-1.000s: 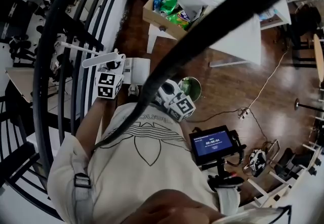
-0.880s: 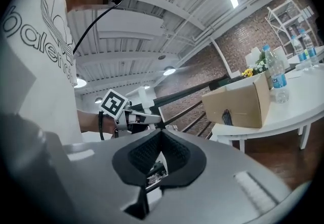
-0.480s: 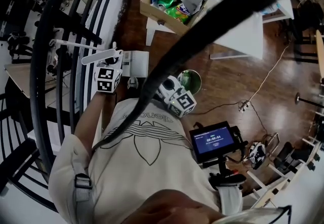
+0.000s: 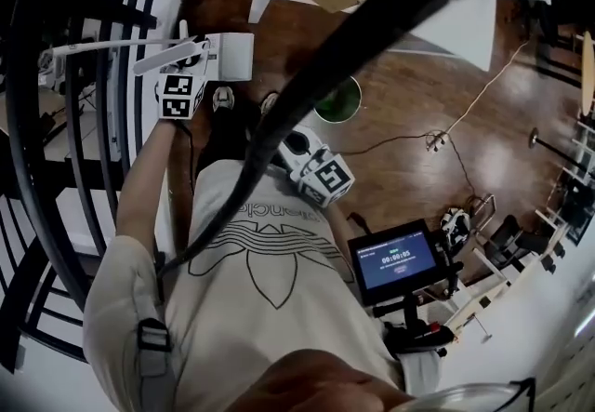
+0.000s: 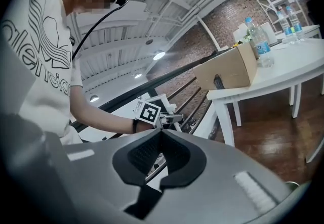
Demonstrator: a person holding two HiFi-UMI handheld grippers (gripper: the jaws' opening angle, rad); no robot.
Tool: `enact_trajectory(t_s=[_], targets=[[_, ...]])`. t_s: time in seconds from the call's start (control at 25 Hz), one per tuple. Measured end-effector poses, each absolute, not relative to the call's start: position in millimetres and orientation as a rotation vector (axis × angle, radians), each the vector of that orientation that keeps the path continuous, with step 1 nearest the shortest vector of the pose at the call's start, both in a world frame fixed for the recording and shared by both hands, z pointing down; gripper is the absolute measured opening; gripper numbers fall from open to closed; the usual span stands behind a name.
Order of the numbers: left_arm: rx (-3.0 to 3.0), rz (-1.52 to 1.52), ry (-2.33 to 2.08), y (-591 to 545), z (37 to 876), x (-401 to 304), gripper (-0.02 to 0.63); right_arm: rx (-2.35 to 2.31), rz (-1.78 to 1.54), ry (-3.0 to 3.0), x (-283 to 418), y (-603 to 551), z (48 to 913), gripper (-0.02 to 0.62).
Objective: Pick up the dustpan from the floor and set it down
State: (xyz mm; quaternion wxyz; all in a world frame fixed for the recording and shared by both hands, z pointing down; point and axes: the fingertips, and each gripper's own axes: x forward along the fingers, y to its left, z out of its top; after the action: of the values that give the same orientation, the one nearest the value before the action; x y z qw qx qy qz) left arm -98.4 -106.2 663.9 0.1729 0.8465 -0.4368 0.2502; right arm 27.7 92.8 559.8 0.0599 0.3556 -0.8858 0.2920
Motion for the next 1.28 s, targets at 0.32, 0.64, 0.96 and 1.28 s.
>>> enact_trajectory(t_s=[0.32,0.64,0.96,1.28], targets=[[2.405,0.751,-1.243,-110.4,716.8,-93.0,0.078,1.131,0.930,-2.626,35.1,106.8,565.9,0.003],[2.342,0.986,-1.345,-85.3,705.9,-121.2,0.244,1.173,0.808,-2.699,43.7,88.0,546.8,0.003],[2.438,1.001,-1.316,-33.5,644.5,-125.4,0.020,1.269,0.690,-2.794,55.2,50.5,506.7,0.002],[2.762,0.527,-0.886,2.6,528.3,-12.9,0.020,1.187,0.514,-2.864,50.3,35.1,484.4,0.002]])
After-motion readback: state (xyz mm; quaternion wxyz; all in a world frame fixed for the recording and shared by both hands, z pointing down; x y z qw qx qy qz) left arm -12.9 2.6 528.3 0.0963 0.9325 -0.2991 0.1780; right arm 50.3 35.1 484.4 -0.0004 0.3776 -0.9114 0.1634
